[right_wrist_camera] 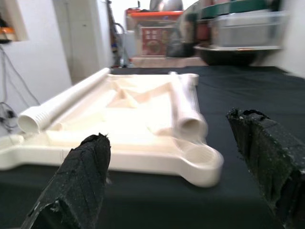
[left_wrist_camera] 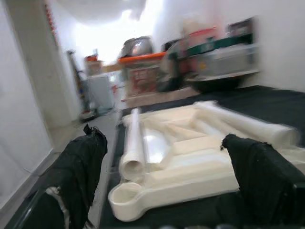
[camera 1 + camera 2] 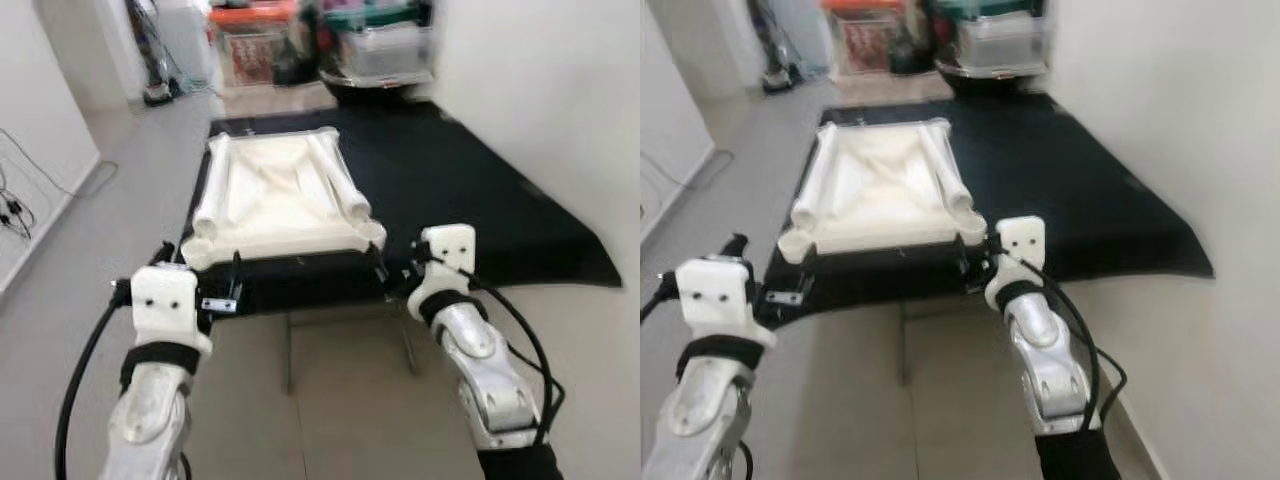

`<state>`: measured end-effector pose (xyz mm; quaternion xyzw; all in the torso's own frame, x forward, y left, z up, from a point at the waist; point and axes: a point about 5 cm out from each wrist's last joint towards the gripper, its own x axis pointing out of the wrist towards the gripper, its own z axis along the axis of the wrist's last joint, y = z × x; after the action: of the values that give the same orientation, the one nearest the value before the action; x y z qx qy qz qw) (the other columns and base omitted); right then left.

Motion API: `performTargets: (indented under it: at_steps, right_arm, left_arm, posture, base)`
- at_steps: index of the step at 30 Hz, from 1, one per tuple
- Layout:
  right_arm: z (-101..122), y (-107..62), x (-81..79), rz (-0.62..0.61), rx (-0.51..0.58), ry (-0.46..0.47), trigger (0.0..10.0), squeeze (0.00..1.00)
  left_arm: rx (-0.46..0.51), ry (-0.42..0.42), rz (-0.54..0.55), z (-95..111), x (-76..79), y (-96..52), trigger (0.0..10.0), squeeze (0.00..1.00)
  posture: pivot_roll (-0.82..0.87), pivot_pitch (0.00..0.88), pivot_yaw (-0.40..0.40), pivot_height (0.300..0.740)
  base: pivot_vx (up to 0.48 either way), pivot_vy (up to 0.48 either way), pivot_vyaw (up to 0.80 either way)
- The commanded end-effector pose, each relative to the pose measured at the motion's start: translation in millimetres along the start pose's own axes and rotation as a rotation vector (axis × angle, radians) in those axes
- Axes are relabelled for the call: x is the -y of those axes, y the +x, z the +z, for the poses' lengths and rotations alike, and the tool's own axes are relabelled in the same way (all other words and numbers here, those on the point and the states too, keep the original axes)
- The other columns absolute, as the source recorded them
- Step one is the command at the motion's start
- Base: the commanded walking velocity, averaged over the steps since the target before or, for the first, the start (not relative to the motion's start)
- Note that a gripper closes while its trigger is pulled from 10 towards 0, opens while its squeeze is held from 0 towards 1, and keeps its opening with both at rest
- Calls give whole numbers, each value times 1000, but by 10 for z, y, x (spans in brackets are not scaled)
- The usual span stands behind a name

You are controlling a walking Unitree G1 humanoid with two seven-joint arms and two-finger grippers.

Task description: Building children table

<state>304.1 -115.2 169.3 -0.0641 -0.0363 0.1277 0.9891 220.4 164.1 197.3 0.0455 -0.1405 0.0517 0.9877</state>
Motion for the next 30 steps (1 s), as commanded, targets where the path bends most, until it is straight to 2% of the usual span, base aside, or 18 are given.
performTargets:
  at_steps: [1,9,14,18,22,24,30]
  right_arm:
    - [-94,-37,103,-33,-54,18,10000,0]
    - [-134,1,133,-24,-118,69,10000,0]
    - [-55,64,142,-3,-85,87,10000,0]
    - [-34,84,143,9,-83,47,10000,0]
    - [-12,85,136,9,-68,10,10000,0]
    - [-16,84,174,-20,-77,57,10000,0]
    - [-100,48,228,-66,-142,66,10000,0]
  left_arm:
    - [-16,-5,-12,-29,20,-2,10000,0]
    - [-48,-5,26,-87,-60,-33,10000,0]
    - [-47,5,37,-93,-99,-51,10000,0]
    - [-35,3,34,-82,-96,-65,10000,0]
    - [-37,4,44,-79,-95,-66,10000,0]
    - [-77,9,57,-131,-130,-85,10000,0]
    - [-123,33,81,-202,-221,-133,10000,0]
  posture:
    - [14,0,1,740]
    - [14,0,-2,740]
    - [21,0,-11,740]
    - [24,0,-13,740]
    - [27,0,-15,740]
    - [28,0,-12,740]
    - [29,0,-10,740]
  base:
    - [480,0,0]
    - [480,0,0]
    - [480,0,0]
    - [480,0,0]
    - [0,0,800]
    - [0,0,0]
    - [0,0,0]
